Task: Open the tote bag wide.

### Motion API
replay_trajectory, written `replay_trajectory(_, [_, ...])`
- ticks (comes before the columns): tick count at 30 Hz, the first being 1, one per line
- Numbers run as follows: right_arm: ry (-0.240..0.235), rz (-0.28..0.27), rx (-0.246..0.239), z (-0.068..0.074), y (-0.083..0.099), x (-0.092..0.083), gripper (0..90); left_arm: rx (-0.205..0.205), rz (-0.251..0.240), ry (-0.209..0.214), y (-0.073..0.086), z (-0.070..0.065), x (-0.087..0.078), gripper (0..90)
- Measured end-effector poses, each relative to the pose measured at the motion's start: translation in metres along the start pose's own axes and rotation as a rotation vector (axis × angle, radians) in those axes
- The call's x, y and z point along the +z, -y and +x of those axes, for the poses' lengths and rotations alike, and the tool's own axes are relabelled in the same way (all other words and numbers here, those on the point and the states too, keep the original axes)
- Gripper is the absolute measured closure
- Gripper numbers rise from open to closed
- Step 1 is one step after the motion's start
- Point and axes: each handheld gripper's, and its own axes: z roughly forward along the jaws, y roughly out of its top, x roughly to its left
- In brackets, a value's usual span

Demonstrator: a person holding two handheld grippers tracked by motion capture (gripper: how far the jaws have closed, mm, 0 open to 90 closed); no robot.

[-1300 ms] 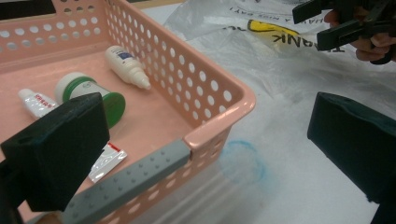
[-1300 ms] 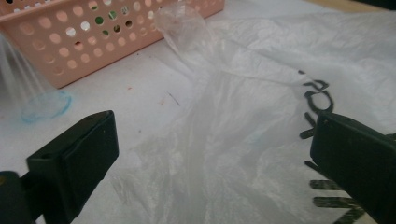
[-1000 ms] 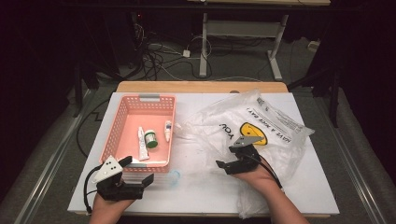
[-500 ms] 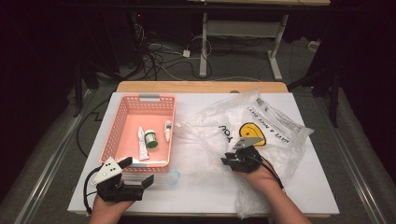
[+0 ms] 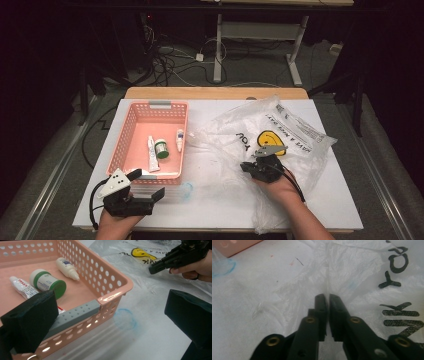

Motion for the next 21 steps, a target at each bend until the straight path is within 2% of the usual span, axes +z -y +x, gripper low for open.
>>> replay_trajectory(5, [0.028,-0.076,-0.013,0.001,-0.003,-0.011,90.0,-0.002,-0.001,0.001,0.000,0.001,0.000,0.0])
replay_trajectory(8, [0.021,-0.131,-0.015,0.000,-0.004,-0.019,90.0,-0.003,-0.008,-0.001,0.000,0.001,0.000,0.0])
replay_trajectory(10, [0.022,-0.163,-0.016,-0.001,-0.006,-0.024,90.0,-0.019,-0.026,-0.003,0.000,0.002,0.001,0.0])
replay_trajectory(12, [0.031,-0.185,-0.015,-0.001,-0.007,-0.029,90.0,-0.032,-0.030,-0.001,0.000,0.003,0.003,0.0])
replay_trajectory(16, [0.043,-0.216,-0.019,-0.001,-0.009,-0.036,90.0,0.002,-0.023,-0.020,0.000,-0.003,0.004,0.0])
replay_trajectory(21, [0.044,-0.253,-0.011,-0.002,-0.011,-0.044,90.0,-0.033,-0.025,-0.010,-0.004,-0.002,0.003,0.0])
